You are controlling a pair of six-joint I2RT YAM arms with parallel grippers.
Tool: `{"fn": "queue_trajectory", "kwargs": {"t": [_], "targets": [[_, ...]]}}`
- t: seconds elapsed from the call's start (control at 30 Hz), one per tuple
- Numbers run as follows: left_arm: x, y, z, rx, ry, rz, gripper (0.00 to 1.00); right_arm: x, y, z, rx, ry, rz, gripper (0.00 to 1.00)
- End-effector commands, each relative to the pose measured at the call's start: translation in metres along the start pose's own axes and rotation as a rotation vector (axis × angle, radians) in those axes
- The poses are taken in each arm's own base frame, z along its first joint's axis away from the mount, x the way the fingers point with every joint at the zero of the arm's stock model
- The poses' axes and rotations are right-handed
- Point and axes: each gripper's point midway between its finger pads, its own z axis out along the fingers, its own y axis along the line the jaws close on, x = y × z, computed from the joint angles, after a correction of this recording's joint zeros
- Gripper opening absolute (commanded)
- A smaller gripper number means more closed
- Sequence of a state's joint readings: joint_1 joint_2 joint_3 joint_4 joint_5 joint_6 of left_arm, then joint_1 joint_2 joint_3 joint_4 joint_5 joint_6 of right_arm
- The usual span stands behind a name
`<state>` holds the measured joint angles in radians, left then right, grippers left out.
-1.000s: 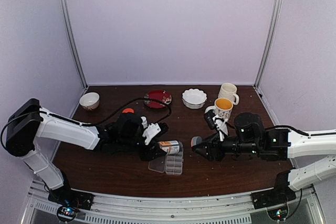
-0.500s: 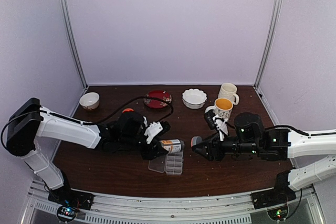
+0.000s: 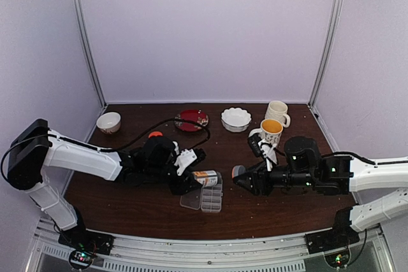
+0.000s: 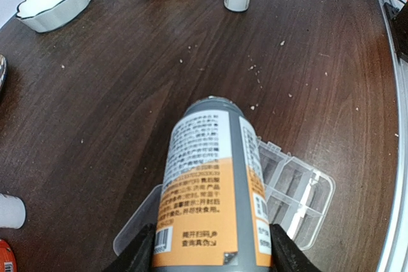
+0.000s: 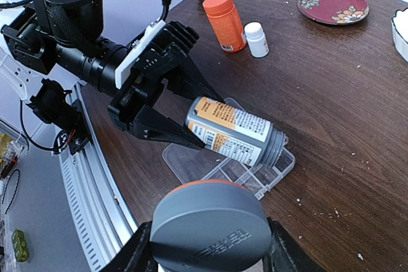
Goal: Sort the pills into containers
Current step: Pour the pill into the compartment of the pill container.
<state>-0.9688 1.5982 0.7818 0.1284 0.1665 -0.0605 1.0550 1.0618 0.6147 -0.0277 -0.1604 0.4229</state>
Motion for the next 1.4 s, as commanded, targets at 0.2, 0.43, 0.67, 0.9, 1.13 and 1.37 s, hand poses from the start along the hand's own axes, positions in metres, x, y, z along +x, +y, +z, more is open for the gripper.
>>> {"fn": "queue_trajectory", "kwargs": {"t": [0.2, 0.43, 0.67, 0.9, 1.13, 1.37], "targets": [[-0.012, 0.0, 0.0, -0.002, -0.016, 0.002, 0.0, -0.013, 0.006, -0.002, -0.015, -0.026, 0.003, 0.0], [-0.01, -0.002, 0.001, 0.01, -0.046, 0.007, 0.0, -0.012, 0.006, -0.001, -0.016, -0.022, 0.004, 0.0], [-0.013, -0.004, 0.0, 0.02, -0.068, -0.004, 0.0, -0.01, 0.004, -0.003, -0.015, -0.024, 0.01, 0.0], [-0.021, -0.003, -0.011, 0.001, -0.108, 0.002, 0.0, -0.011, 0.005, -0.003, -0.015, -0.025, 0.009, 0.0], [-0.022, -0.004, -0.01, 0.01, -0.103, 0.001, 0.0, -0.011, 0.006, -0.001, -0.019, -0.021, 0.01, 0.0], [-0.018, 0.001, -0.023, -0.031, -0.138, 0.001, 0.0, -0.011, 0.005, -0.002, -0.017, -0.02, 0.009, 0.0]]}}
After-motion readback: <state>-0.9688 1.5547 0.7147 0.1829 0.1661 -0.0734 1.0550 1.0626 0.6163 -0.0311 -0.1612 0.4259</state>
